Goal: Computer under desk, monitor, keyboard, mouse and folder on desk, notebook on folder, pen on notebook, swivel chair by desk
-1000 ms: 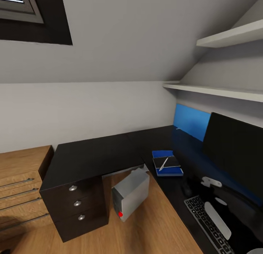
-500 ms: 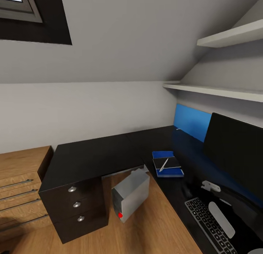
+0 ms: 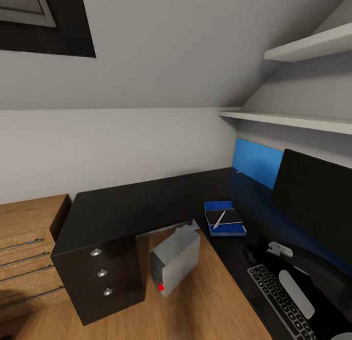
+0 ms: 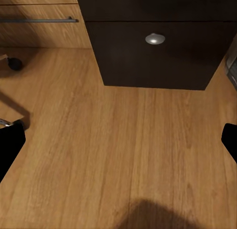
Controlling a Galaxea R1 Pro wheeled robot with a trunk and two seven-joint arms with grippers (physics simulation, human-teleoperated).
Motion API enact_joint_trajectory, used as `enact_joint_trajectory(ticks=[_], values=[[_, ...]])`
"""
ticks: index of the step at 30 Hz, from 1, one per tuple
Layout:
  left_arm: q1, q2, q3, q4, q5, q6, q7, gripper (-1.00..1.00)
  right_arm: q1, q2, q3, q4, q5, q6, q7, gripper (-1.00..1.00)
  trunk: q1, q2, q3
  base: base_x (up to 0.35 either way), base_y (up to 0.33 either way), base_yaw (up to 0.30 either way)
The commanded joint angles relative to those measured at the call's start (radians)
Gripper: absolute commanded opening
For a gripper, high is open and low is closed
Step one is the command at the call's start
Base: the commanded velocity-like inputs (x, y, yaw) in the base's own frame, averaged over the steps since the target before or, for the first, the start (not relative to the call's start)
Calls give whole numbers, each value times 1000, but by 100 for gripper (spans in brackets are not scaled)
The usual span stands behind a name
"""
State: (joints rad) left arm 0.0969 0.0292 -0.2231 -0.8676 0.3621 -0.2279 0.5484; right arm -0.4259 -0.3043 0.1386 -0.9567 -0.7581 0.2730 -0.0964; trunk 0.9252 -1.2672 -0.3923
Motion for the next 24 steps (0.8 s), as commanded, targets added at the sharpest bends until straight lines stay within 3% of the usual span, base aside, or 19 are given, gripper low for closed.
enact_joint_trajectory(ticks=[1,24], values=[[0,1,-6,0,11,-6,5,100,-1,-1,4,-2,-10,2,-10,100,4,-8,-4,0,0,0],[0,0,-8,1,10,-7,5,100,-1,0,7,-2,-10,0,-6,100,92,-169,-76,0,0,0]])
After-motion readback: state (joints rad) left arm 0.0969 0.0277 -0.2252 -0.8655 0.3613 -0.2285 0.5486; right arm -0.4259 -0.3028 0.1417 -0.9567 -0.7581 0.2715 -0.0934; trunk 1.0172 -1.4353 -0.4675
